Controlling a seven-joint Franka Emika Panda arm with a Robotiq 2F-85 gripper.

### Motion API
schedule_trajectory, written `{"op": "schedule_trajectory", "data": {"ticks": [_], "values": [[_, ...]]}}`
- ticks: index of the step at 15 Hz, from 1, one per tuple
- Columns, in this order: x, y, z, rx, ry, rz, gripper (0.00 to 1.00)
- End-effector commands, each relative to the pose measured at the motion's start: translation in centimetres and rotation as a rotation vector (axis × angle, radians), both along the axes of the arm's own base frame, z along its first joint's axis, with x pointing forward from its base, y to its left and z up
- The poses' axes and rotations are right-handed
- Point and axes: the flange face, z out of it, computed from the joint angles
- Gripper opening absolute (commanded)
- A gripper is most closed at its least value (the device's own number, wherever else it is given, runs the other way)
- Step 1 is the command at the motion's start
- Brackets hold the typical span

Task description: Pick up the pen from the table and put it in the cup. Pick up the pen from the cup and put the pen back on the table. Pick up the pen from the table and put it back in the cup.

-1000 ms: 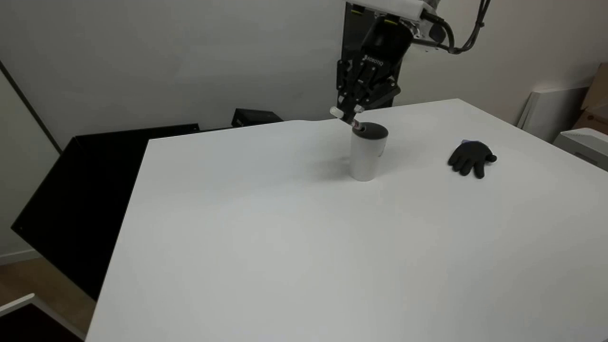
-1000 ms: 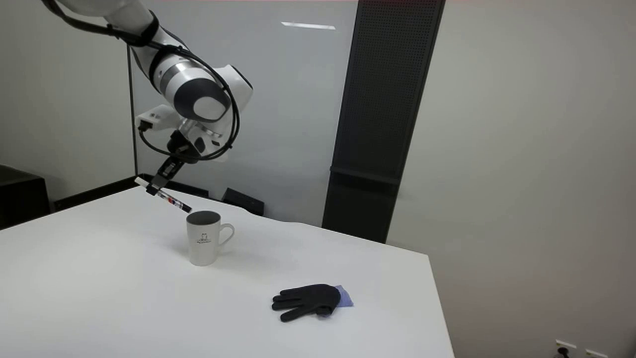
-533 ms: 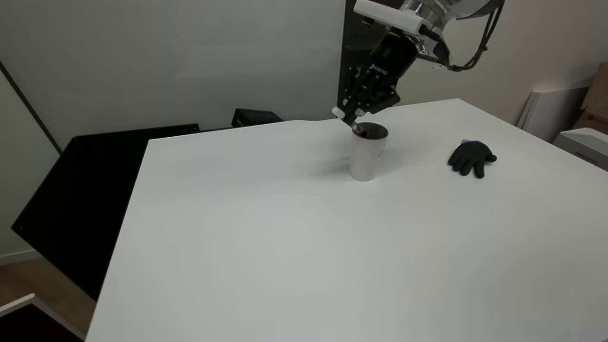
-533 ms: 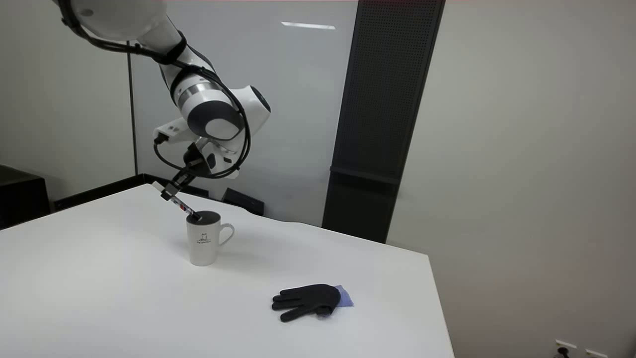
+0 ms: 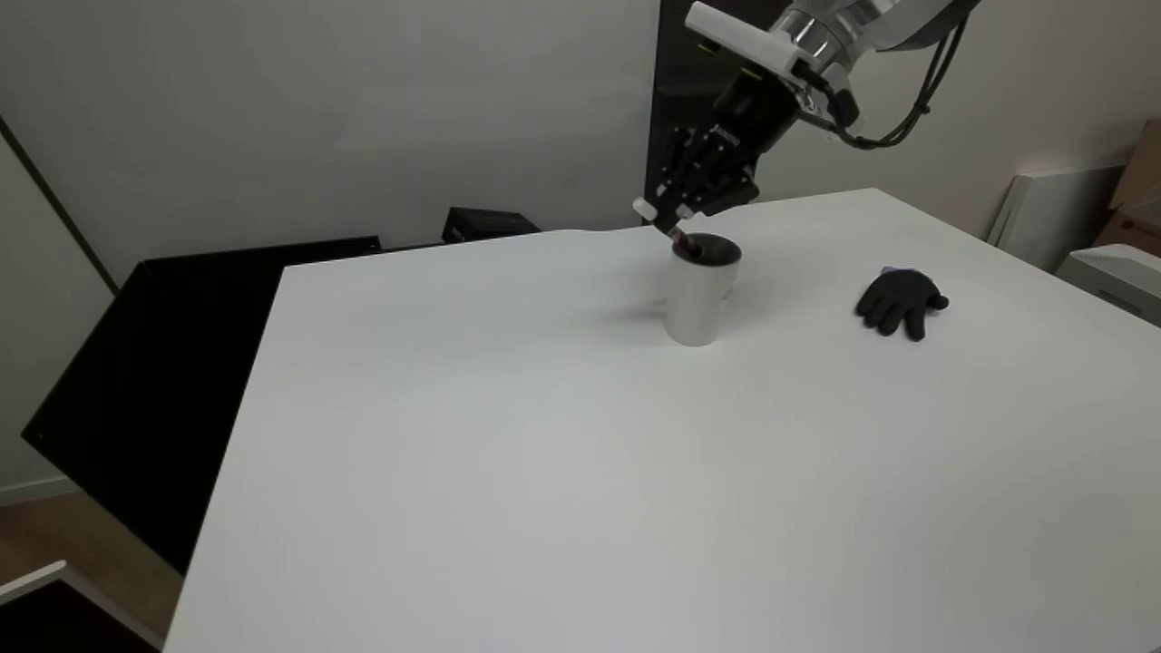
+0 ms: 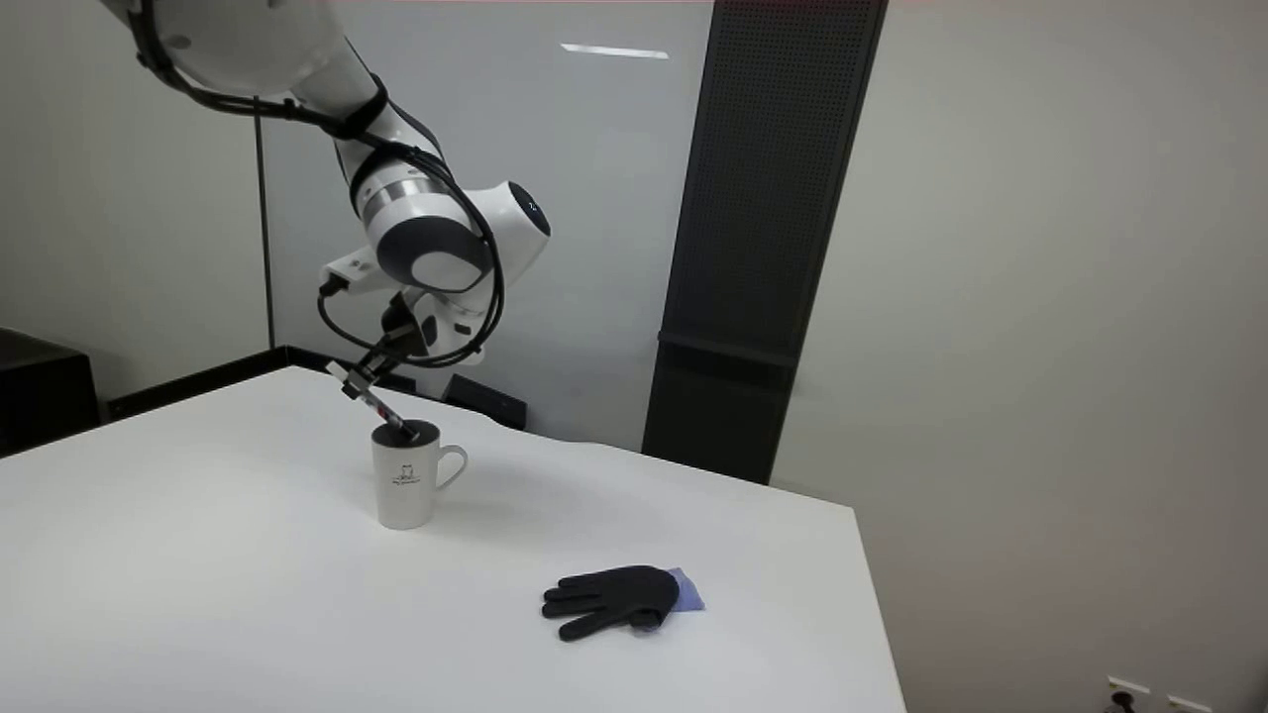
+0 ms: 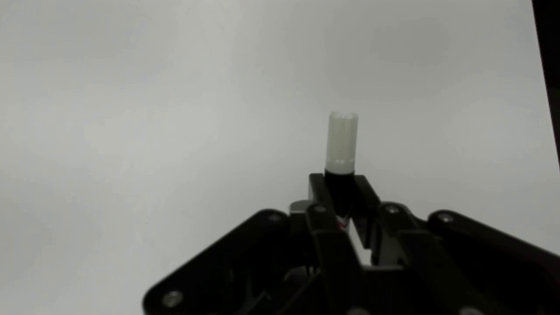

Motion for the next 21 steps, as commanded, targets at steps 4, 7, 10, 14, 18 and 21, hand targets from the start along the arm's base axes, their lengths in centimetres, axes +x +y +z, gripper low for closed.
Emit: {"op": "schedule_trajectory", "data": {"ticks": [4, 7, 10, 14, 18, 21], "values": [[-0.5, -2.3, -1.2, 0.055, 0.025, -0.112, 0.07], [-1.0, -3.0, -2.0, 0.060, 0.028, -0.145, 0.07], [-1.2, -3.2, -2.6, 0.059, 0.032, -0.165, 0.07], [-1.3, -2.4, -1.8, 0.014, 0.011, -0.136, 0.58], [-1.0, 0.7, 1.2, -0.087, -0.050, -0.052, 0.82], [-1.0, 3.9, 4.1, -0.221, -0.129, 0.038, 0.98]]}}
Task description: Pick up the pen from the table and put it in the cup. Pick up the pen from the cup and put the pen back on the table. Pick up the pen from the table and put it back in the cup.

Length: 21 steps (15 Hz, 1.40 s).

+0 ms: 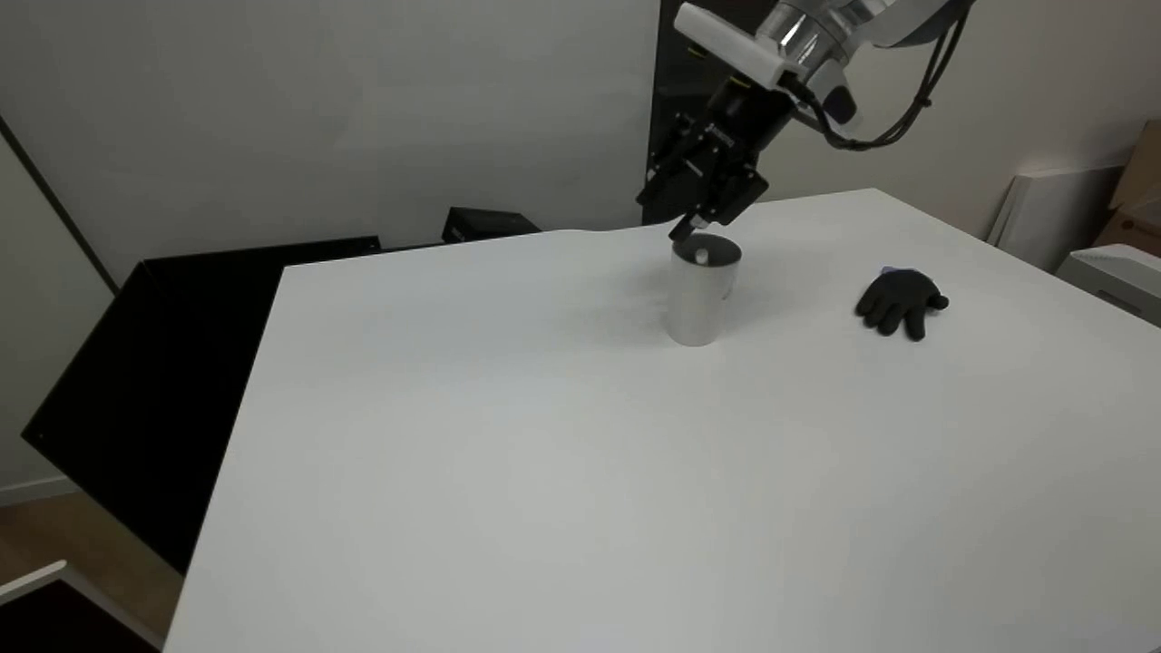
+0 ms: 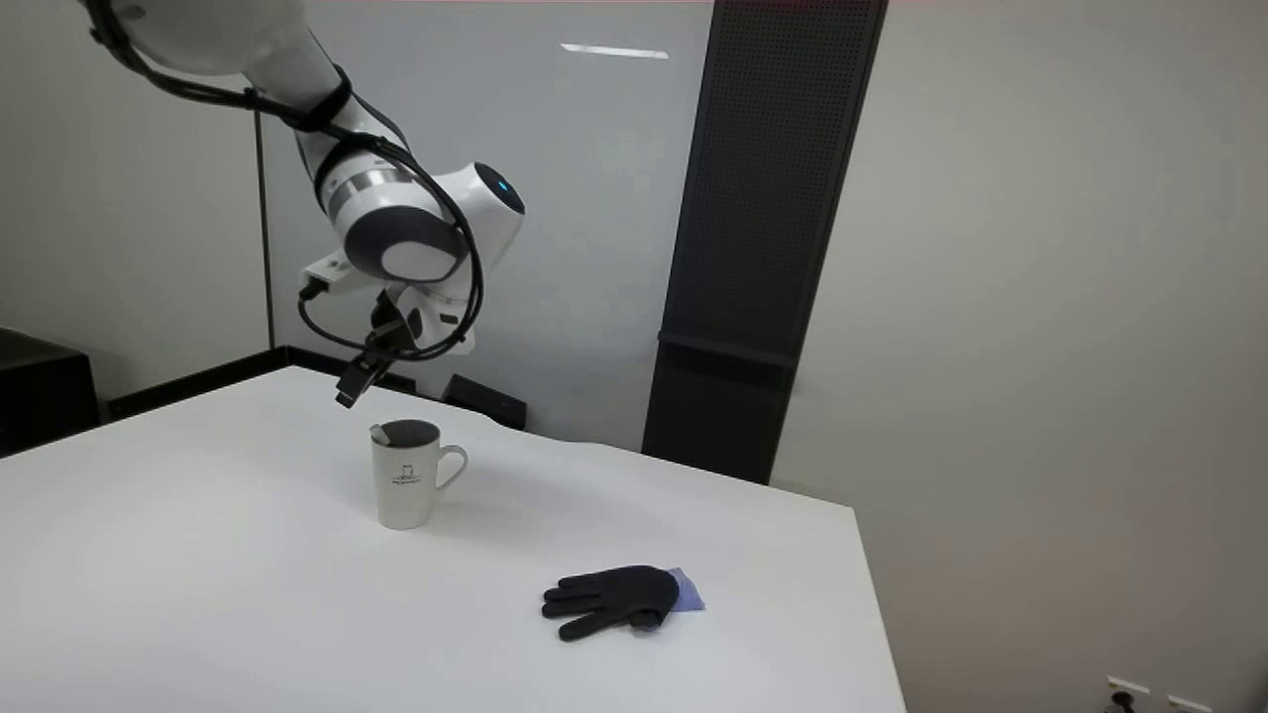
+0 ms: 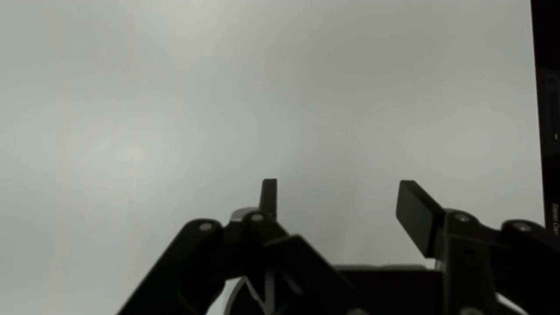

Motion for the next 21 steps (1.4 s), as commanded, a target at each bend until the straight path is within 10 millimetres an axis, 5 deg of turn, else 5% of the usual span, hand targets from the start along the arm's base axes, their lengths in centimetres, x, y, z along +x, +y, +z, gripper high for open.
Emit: {"op": "schedule_trajectory", "data": {"ticks": [1, 5, 10, 21], "values": [[-0.5, 3.7, 4.1, -0.170, -0.083, 0.081, 1.00], [-1.6, 8.8, 6.4, -0.379, -0.208, 0.207, 1.00], [-4.1, 13.5, 6.6, -0.497, -0.350, 0.506, 1.00], [-8.3, 14.0, 4.1, -0.570, -0.413, 1.160, 1.00]]}}
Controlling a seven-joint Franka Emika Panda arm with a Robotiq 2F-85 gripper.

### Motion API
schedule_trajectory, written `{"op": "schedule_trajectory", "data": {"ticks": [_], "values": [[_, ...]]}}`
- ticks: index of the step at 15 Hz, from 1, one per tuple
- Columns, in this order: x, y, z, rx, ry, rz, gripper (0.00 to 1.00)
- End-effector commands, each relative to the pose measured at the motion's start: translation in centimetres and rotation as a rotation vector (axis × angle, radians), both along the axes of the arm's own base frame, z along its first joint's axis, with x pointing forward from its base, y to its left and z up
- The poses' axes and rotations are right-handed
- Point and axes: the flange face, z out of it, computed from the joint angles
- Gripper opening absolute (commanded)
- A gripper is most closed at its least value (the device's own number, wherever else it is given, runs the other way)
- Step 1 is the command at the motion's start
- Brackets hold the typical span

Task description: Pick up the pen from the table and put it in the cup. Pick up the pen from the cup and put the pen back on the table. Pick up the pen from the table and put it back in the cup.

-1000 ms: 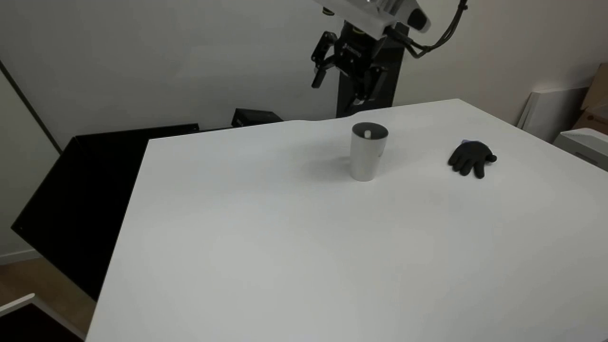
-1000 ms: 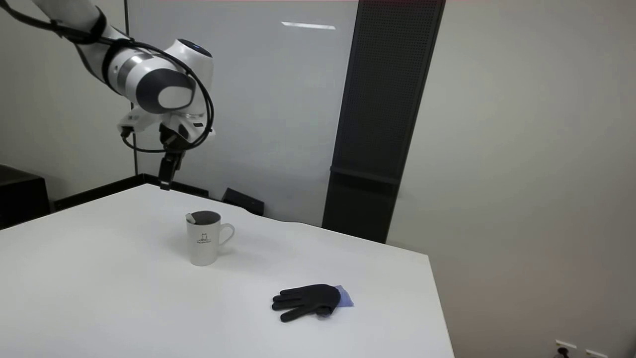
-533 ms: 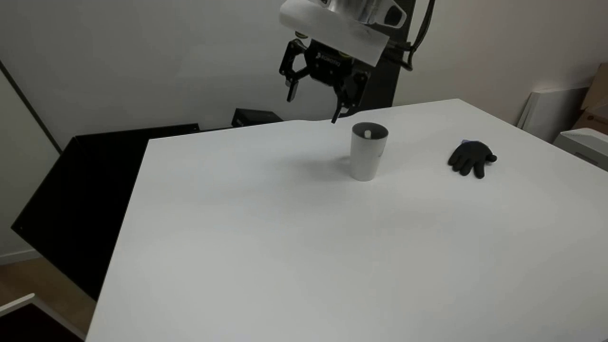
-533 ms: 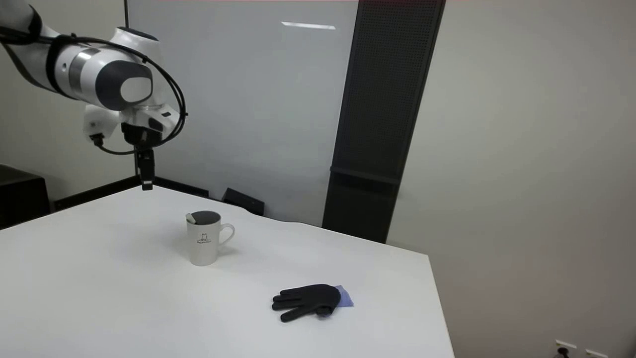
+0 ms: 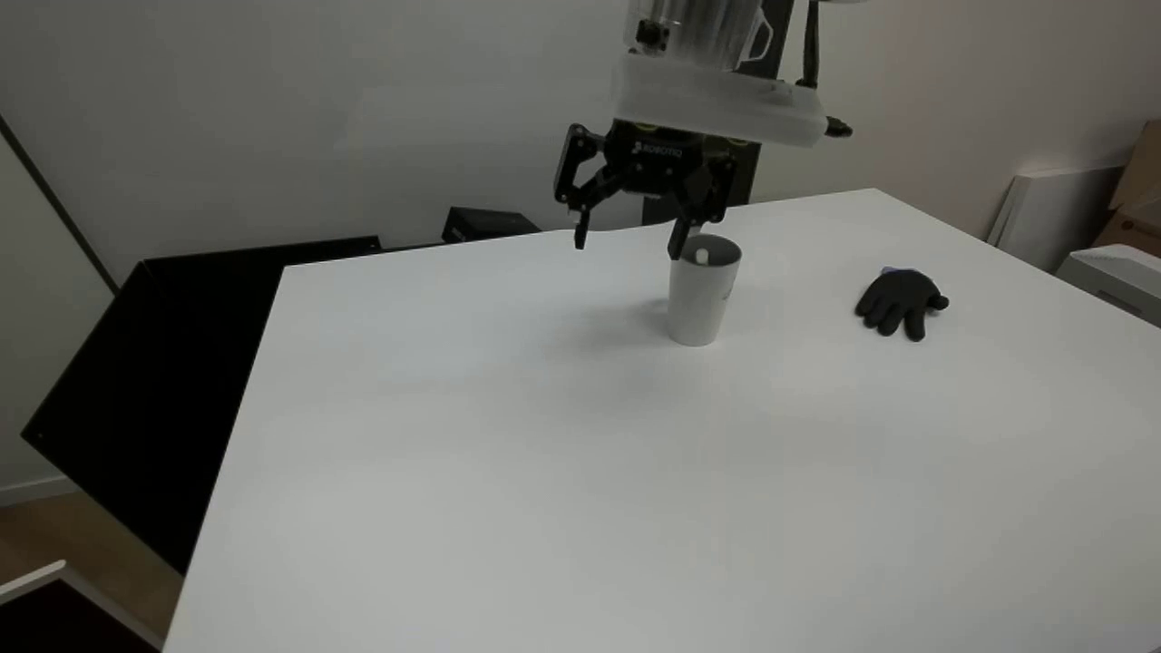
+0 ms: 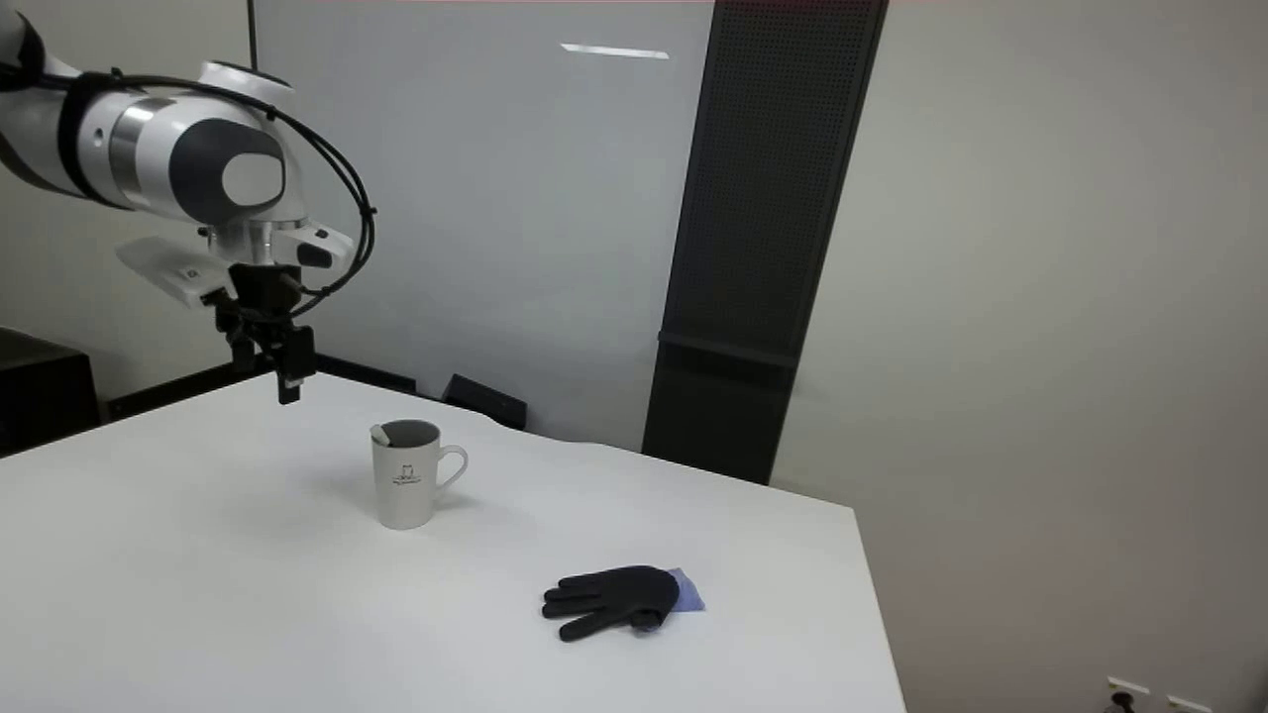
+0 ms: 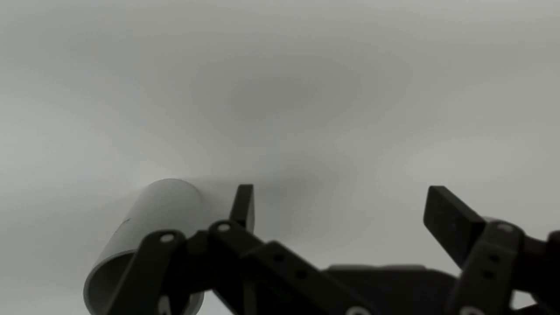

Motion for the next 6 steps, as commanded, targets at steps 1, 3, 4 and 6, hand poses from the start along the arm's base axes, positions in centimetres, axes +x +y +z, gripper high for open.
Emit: {"op": "schedule_trajectory", "data": {"ticks": [1, 3, 4, 6], "values": [[-1.6, -0.6, 0.1, -0.074, 0.013, 0.192, 1.00], [-1.9, -0.6, -0.4, -0.116, 0.015, 0.301, 1.00], [-1.0, -0.2, -0.9, -0.083, 0.010, 0.218, 1.00], [-1.2, -0.2, -1.1, -0.101, 0.012, 0.270, 1.00]]}}
